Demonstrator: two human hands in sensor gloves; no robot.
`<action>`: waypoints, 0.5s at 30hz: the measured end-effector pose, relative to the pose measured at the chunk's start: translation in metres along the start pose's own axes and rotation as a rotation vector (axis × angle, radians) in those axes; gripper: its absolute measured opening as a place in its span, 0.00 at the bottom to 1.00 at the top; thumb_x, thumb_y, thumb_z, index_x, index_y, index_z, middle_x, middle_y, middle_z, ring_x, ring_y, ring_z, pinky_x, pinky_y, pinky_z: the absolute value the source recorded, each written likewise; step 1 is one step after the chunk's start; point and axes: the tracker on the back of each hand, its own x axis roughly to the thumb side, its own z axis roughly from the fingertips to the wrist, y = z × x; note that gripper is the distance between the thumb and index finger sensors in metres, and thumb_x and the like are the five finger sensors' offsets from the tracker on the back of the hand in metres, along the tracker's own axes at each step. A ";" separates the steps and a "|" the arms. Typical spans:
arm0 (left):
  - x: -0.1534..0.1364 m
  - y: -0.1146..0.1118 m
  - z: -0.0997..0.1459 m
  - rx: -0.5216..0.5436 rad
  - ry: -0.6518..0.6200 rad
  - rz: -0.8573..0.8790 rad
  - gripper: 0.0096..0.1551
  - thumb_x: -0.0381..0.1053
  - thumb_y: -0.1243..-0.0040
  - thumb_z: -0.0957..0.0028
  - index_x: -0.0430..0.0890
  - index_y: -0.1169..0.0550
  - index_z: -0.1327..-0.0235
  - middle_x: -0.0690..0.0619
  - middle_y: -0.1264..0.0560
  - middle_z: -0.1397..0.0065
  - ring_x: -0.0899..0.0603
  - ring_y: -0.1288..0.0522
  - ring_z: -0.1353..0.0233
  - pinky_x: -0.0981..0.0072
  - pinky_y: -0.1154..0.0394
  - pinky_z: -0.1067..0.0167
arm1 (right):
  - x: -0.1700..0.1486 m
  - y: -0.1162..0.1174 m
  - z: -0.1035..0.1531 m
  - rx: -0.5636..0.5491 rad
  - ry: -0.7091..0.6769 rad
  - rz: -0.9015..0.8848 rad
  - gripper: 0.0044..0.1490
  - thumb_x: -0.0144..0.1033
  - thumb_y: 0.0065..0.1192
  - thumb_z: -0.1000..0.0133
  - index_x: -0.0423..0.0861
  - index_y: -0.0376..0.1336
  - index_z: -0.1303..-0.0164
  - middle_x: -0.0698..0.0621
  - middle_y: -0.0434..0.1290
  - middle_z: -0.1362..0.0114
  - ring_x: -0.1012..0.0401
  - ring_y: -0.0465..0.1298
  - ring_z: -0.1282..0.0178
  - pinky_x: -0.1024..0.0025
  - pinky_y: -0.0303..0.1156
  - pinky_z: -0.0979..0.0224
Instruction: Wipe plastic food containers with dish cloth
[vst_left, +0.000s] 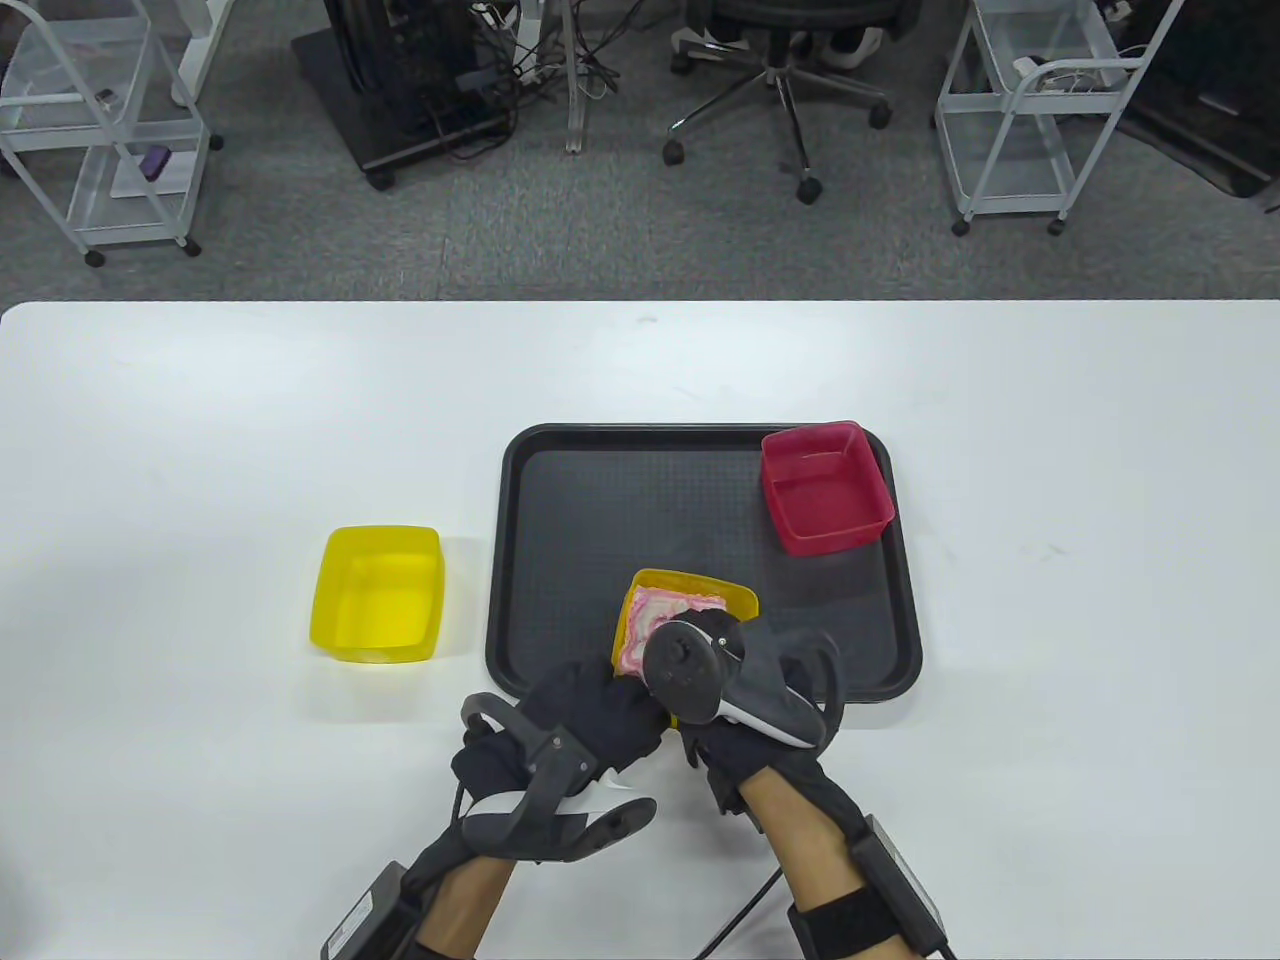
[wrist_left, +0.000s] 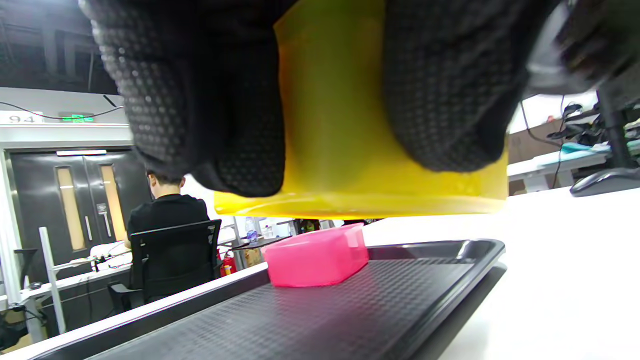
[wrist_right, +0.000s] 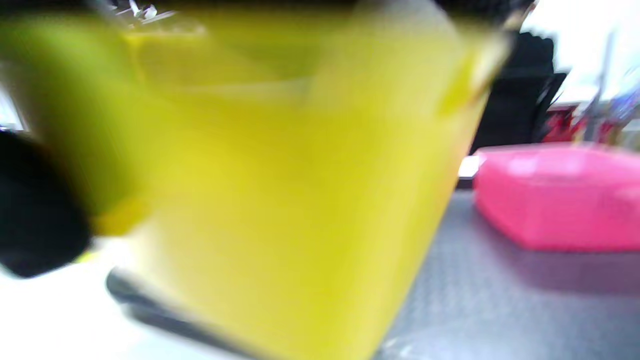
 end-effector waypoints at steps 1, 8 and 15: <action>0.003 0.001 0.000 0.011 -0.004 -0.006 0.20 0.62 0.25 0.59 0.58 0.12 0.55 0.60 0.12 0.48 0.42 0.11 0.46 0.61 0.11 0.46 | -0.002 0.000 0.000 -0.033 0.024 -0.006 0.25 0.16 0.65 0.50 0.46 0.71 0.43 0.41 0.74 0.30 0.39 0.74 0.33 0.50 0.79 0.39; 0.001 0.007 -0.001 0.050 0.040 0.000 0.20 0.62 0.24 0.59 0.56 0.12 0.56 0.59 0.12 0.50 0.40 0.10 0.49 0.61 0.10 0.49 | -0.024 -0.003 -0.005 0.046 0.034 -0.656 0.25 0.17 0.65 0.50 0.44 0.71 0.41 0.38 0.73 0.30 0.38 0.72 0.35 0.49 0.79 0.41; -0.011 0.007 0.006 0.043 0.053 0.029 0.20 0.62 0.24 0.60 0.58 0.12 0.57 0.61 0.12 0.50 0.41 0.10 0.48 0.61 0.10 0.48 | -0.031 0.004 -0.006 0.281 0.041 -0.908 0.25 0.16 0.65 0.50 0.41 0.71 0.41 0.37 0.74 0.32 0.38 0.73 0.37 0.48 0.78 0.44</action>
